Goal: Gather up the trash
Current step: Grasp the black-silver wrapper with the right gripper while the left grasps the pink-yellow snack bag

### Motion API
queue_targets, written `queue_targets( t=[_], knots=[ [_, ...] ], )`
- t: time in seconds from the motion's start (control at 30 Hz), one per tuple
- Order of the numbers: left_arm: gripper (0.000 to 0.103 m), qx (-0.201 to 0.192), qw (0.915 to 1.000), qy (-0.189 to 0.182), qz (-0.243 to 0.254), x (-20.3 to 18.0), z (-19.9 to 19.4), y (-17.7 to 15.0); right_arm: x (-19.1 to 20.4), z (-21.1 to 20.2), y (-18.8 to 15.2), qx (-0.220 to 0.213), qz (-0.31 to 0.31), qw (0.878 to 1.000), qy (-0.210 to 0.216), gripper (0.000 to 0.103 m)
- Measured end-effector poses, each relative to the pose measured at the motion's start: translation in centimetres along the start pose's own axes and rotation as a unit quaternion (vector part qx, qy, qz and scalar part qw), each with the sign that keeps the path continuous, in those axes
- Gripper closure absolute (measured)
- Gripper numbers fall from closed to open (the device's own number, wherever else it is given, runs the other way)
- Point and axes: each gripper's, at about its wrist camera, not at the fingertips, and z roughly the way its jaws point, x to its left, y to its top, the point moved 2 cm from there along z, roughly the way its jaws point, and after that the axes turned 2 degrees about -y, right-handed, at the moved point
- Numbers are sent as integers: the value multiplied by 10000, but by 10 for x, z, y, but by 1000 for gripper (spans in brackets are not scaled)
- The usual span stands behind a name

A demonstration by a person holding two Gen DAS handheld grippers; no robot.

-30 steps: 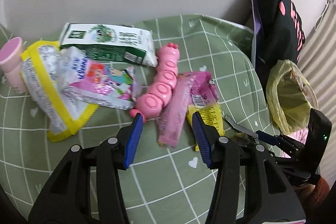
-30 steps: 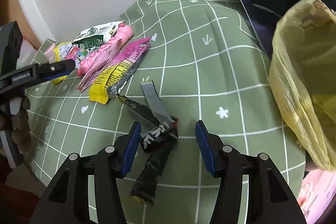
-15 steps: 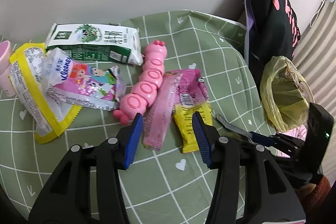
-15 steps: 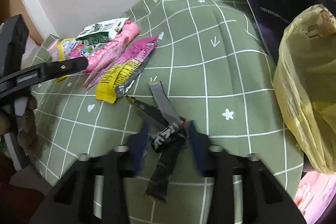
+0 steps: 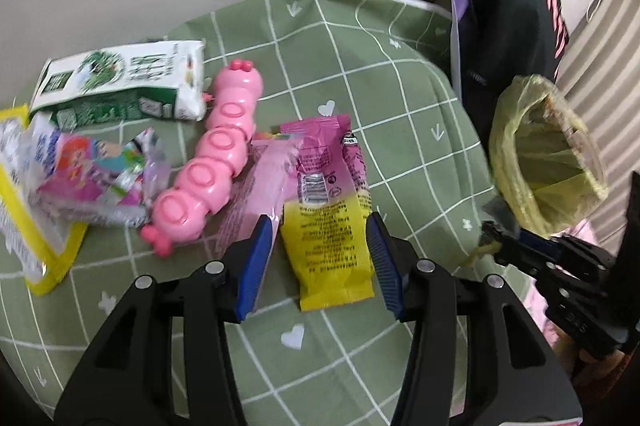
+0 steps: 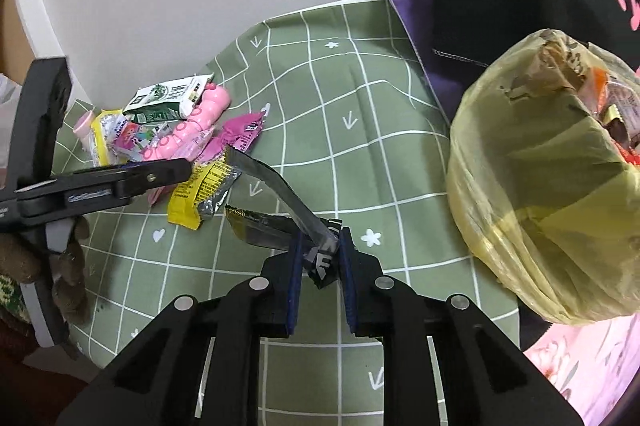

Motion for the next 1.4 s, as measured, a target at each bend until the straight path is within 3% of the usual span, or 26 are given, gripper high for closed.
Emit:
queue_targets(
  t=[0.27, 0.63, 0.73, 0.87, 1.07, 1.17, 1.4],
  knots=[
    [57, 315, 9980, 331, 438, -16, 26, -1, -7, -8, -4, -9, 198, 9997, -104, 86],
    [59, 316, 9994, 30, 164, -11, 14, -16, -22, -12, -7, -60, 525, 9986, -94, 86],
    [56, 209, 9991, -333, 137, -12, 6, -20, -21, -13, -8, -68, 499, 9987, -94, 86],
    [49, 114, 9983, -557, 153, -8, -7, -31, -23, -15, -11, -98, 552, 9984, -67, 86],
    [49, 370, 9988, -173, 269, -13, 4, -35, -26, -21, -15, -133, 631, 9979, -83, 86],
    [59, 384, 9988, 60, 302, -14, 2, -37, -28, -24, -17, -151, 661, 9976, -118, 86],
    [61, 241, 9993, 21, 280, -21, -8, -40, -34, -28, -19, -198, 723, 9970, -176, 86]
  ],
)
